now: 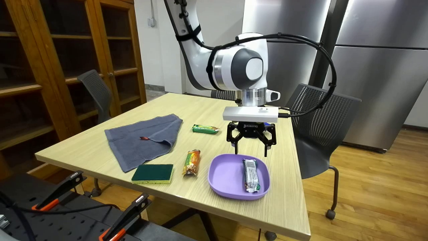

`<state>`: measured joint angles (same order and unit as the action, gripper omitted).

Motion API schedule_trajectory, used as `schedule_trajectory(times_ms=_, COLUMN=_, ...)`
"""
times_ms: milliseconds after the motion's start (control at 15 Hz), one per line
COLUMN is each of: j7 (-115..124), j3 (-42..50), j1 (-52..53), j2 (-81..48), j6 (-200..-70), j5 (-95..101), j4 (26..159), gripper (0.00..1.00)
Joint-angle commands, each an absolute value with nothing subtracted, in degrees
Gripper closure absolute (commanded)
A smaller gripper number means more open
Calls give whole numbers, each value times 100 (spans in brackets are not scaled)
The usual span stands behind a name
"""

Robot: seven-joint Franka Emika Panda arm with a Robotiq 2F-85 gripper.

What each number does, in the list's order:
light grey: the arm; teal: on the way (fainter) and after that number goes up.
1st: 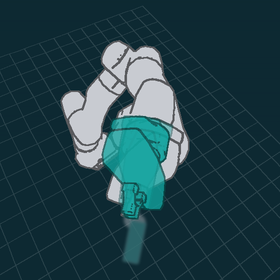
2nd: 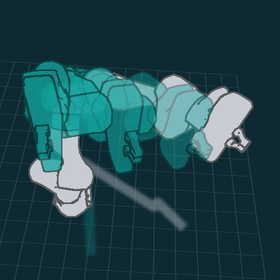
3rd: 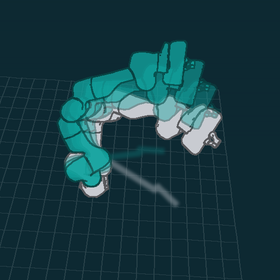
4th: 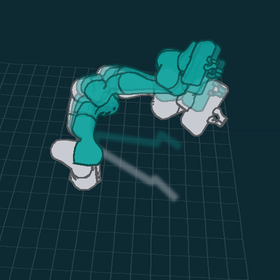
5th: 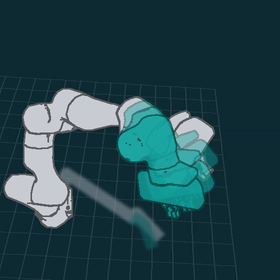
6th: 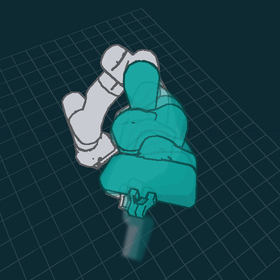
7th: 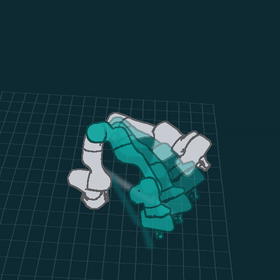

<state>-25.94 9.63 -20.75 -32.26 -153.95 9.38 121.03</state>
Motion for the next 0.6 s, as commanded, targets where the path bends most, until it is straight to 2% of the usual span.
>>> schedule_trajectory(times_ms=0, j7=-2538, j3=938, j1=-2059, j2=-3191, j6=-15425, j5=1018, j4=12121, gripper=0)
schedule_trajectory(times_ms=533, j7=-2462, j3=823, j1=-1833, j2=-2980, j6=-15285, j5=973, j4=12185, gripper=0)
